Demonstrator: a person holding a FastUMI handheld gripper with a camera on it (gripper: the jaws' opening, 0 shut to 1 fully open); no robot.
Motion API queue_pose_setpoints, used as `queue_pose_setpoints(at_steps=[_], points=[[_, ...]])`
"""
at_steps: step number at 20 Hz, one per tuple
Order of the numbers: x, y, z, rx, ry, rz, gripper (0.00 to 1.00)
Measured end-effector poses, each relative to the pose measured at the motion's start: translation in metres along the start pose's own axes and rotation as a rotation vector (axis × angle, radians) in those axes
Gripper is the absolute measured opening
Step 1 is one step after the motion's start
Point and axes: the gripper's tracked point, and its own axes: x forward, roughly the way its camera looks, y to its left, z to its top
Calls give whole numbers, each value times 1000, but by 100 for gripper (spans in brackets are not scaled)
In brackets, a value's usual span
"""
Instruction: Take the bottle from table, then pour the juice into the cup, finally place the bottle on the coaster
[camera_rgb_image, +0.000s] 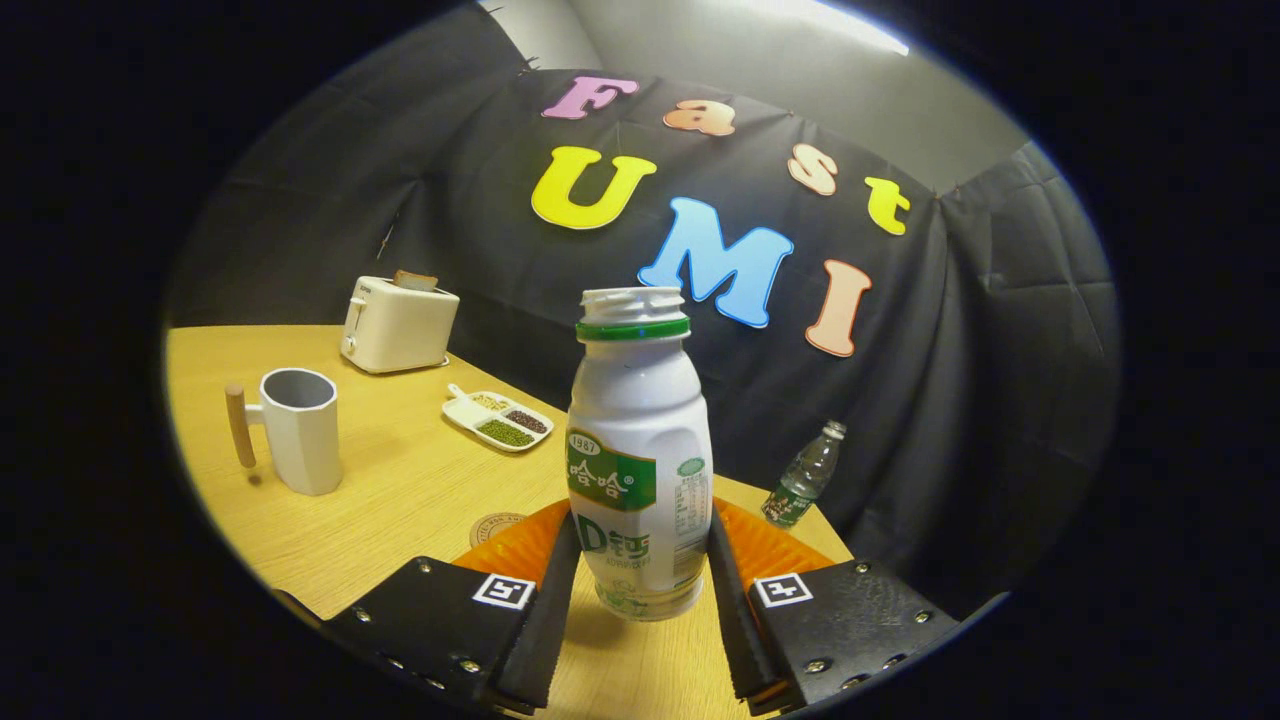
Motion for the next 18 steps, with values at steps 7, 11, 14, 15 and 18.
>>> queue_pose_setpoints(at_steps=[7, 11, 14, 15, 18], points=[[6, 13, 26, -81, -23, 5, 65], [10, 20, 36, -133, -31, 7, 65], [14, 27, 43, -177, -38, 5, 65], [15, 29, 45, -192, -39, 4, 65], [18, 34, 50, -236, -40, 0, 65]])
